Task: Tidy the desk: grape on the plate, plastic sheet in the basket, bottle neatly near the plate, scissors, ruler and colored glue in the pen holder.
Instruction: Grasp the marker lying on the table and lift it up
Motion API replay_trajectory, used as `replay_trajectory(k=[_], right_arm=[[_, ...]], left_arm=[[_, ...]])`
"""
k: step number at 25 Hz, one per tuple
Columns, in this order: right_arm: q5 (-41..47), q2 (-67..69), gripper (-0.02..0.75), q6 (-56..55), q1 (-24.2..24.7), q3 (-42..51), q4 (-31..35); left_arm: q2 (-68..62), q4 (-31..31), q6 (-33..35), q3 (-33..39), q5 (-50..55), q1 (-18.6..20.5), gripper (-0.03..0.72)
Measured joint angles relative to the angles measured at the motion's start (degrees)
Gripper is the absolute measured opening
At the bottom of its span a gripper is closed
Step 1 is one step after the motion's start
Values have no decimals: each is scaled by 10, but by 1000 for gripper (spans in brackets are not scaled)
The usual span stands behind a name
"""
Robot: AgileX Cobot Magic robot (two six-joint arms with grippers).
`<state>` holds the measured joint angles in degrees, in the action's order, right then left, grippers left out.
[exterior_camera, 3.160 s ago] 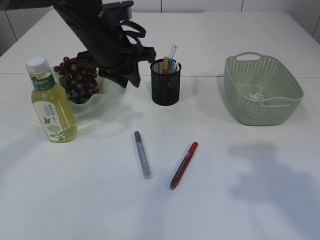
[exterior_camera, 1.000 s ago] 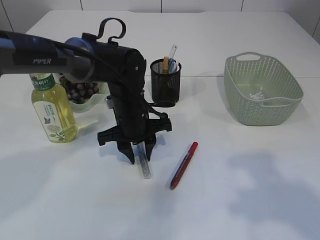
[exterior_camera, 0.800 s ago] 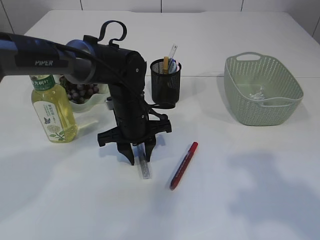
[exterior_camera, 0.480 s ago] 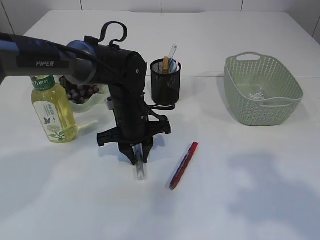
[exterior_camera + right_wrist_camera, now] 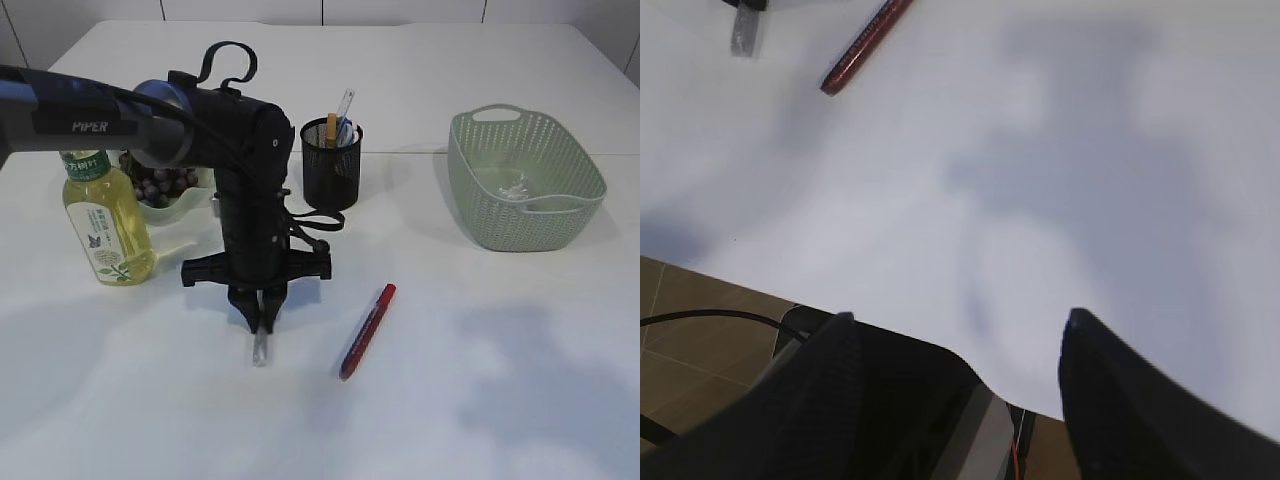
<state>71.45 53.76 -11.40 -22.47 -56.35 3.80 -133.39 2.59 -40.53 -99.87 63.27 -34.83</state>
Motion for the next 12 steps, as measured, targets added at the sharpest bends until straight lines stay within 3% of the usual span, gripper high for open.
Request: replay_trajectory(k=[3, 6, 8, 12], right_arm=[[0, 0, 490, 0, 0, 0, 0], [0, 0, 490, 0, 0, 0, 0], [0, 0, 490, 0, 0, 0, 0], [0, 0, 490, 0, 0, 0, 0]], left_arm=[[0, -26, 47, 0, 37, 0, 55], [0, -43, 139, -8, 52, 0, 53], [3, -42, 207, -9, 53, 0, 53], [10, -17, 282, -25, 55, 0, 53]])
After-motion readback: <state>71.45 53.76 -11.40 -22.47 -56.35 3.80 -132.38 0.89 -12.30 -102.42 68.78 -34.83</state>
